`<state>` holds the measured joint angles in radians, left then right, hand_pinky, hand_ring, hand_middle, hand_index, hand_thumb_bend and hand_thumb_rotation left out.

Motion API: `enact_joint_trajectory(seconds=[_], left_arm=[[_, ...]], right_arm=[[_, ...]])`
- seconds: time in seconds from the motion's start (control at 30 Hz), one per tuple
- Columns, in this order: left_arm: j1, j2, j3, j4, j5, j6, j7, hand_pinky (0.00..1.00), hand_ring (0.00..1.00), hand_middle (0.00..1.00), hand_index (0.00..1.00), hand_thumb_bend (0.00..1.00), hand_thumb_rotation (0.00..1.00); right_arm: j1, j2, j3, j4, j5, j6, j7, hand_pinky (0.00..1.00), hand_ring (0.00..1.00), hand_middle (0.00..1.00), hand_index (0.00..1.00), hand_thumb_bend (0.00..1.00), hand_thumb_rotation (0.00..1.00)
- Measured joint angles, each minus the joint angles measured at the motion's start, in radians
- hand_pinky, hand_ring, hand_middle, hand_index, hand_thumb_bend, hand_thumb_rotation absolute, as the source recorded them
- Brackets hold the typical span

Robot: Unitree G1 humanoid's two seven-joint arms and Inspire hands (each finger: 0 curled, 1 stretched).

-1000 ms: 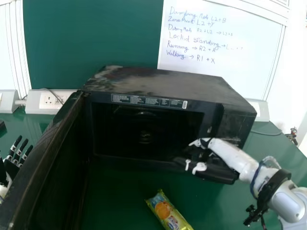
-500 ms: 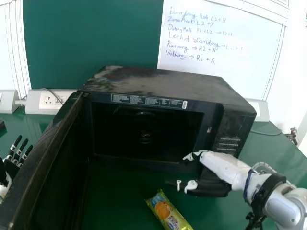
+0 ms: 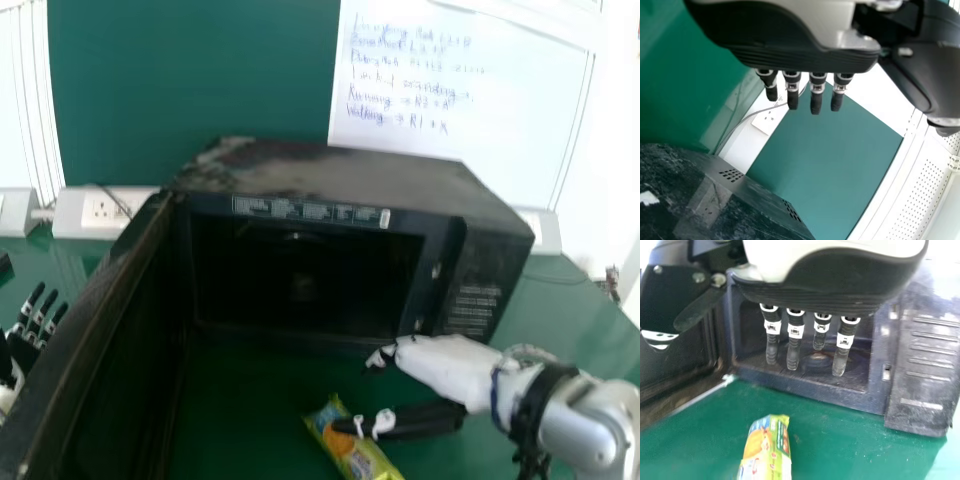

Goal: Put biscuit inside oven

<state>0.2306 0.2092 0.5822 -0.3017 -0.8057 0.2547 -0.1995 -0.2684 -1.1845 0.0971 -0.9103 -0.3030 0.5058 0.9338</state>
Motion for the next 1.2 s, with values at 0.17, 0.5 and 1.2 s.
enact_joint_trajectory(seconds=[0.17, 0.5, 1.2], left_arm=[[0.000, 0.001, 0.000, 0.000, 0.000, 0.000, 0.000, 0.88, 0.93, 0.96, 1.00, 0.89, 0.43], [0.000, 0.001, 0.000, -0.001, 0.000, 0.000, 0.003, 0.87, 0.93, 0.95, 0.99, 0.89, 0.42], [-0.001, 0.009, 0.013, -0.001, -0.008, 0.014, 0.003, 0.89, 0.95, 0.97, 1.00, 0.88, 0.43]], right_arm=[[-0.032, 0.009, 0.053, 0.003, -0.055, -0.034, 0.029, 0.66, 0.74, 0.78, 0.84, 1.00, 0.57], [-0.081, 0.048, 0.121, -0.007, -0.105, -0.045, 0.120, 0.58, 0.67, 0.73, 0.80, 1.00, 0.51], [-0.014, 0.074, 0.130, -0.020, -0.314, -0.143, 0.199, 0.48, 0.57, 0.65, 0.70, 1.00, 0.47]])
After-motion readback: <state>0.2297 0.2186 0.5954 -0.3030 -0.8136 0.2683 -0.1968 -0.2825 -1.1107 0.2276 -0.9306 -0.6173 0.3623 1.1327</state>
